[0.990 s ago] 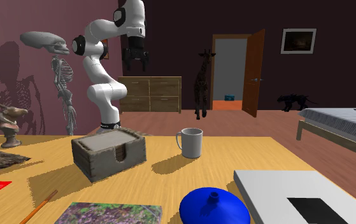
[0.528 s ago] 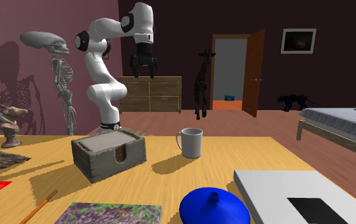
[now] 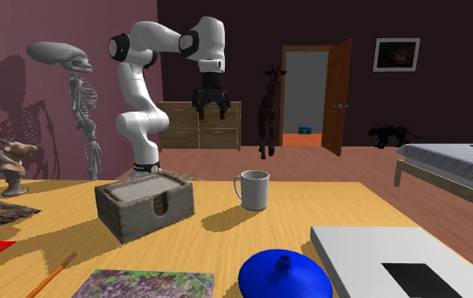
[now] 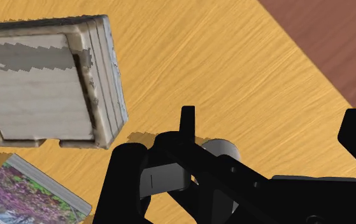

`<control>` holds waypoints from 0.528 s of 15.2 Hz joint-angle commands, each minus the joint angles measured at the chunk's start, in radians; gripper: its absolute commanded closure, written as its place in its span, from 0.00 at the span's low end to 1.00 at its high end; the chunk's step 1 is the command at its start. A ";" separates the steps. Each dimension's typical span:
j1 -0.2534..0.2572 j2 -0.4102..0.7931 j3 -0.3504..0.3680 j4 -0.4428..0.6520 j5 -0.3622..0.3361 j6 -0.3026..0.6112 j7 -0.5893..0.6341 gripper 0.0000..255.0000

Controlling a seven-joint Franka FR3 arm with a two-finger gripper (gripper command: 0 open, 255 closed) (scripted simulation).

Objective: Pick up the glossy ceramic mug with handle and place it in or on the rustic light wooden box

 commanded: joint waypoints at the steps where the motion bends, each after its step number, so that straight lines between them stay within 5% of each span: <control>1: -0.004 0.075 0.004 0.030 -0.003 0.045 0.020 0.00; 8: -0.012 0.336 0.013 0.186 -0.021 0.150 0.091 0.00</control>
